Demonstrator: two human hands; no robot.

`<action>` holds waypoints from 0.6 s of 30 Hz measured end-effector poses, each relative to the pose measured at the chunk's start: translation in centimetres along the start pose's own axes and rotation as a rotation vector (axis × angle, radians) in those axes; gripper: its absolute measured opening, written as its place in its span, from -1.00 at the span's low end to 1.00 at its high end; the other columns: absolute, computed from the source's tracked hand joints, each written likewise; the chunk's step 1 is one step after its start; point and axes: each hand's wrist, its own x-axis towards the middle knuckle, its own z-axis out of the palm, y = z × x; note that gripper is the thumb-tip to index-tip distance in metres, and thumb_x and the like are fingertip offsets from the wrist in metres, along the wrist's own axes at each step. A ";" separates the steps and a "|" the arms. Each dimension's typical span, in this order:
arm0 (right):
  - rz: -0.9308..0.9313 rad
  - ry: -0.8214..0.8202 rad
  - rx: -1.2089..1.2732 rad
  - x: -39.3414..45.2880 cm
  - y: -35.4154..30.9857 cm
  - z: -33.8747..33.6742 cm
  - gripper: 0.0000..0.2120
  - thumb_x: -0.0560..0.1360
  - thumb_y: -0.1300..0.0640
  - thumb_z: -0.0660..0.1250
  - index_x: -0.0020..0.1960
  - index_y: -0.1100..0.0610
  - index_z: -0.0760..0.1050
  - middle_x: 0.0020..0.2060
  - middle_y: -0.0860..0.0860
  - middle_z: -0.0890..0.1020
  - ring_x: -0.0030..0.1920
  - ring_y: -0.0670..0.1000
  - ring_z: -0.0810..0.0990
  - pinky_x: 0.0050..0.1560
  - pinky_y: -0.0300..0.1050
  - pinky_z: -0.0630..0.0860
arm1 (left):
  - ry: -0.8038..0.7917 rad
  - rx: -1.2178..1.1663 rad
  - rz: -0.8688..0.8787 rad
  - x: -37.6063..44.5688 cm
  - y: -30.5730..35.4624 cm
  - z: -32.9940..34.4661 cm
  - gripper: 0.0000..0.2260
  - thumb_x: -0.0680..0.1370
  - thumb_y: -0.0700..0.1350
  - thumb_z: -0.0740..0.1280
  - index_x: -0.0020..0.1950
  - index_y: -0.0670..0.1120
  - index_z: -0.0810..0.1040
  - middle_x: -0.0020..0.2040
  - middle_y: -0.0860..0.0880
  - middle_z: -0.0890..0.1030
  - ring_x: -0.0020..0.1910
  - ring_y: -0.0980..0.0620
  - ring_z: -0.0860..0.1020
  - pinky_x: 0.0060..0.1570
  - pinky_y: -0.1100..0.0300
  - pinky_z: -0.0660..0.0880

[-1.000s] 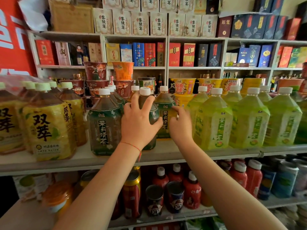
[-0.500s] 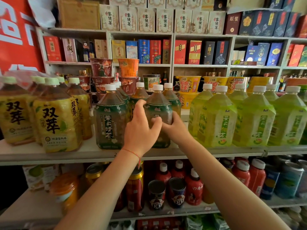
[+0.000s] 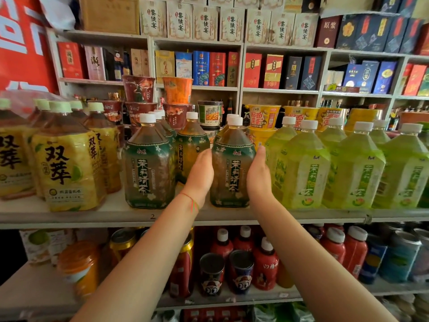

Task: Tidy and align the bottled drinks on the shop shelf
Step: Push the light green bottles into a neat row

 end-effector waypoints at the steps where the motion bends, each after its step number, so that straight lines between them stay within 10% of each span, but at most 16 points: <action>1: 0.016 0.003 0.006 0.2 -0.1 0.1 -0.31 0.61 -0.38 -0.11 0.41 0.04 0.48 0.23 0.04 0.61 0.24 0.09 0.54 0.39 0.11 0.42 | 0.000 -0.098 -0.077 0.1 0.3 0.6 -0.56 0.71 0.15 0.02 0.29 -0.03 0.59 0.15 -0.05 0.66 0.15 -0.03 0.60 0.12 0.05 0.55; 8: 0.095 -0.001 0.042 1.4 -0.7 -0.3 -0.37 0.64 -0.34 -0.08 0.41 0.04 0.45 0.25 0.05 0.57 0.23 0.10 0.52 0.33 0.00 0.37 | -0.015 -0.291 -0.207 0.7 0.8 2.9 -0.53 0.71 0.19 0.00 0.20 -0.03 0.61 -0.10 -0.02 0.65 -0.14 0.04 0.59 -0.30 0.19 0.45; 18: 0.211 -0.020 0.072 2.0 -0.1 -0.2 -0.26 0.56 -0.44 -0.03 0.50 0.04 0.38 0.35 0.08 0.55 0.34 0.15 0.49 0.44 0.13 0.37 | -0.011 -0.309 -0.185 0.6 -0.7 3.5 -0.46 0.65 0.33 -0.01 0.34 0.06 0.57 0.19 -0.08 0.66 0.19 -0.09 0.60 0.22 -0.03 0.54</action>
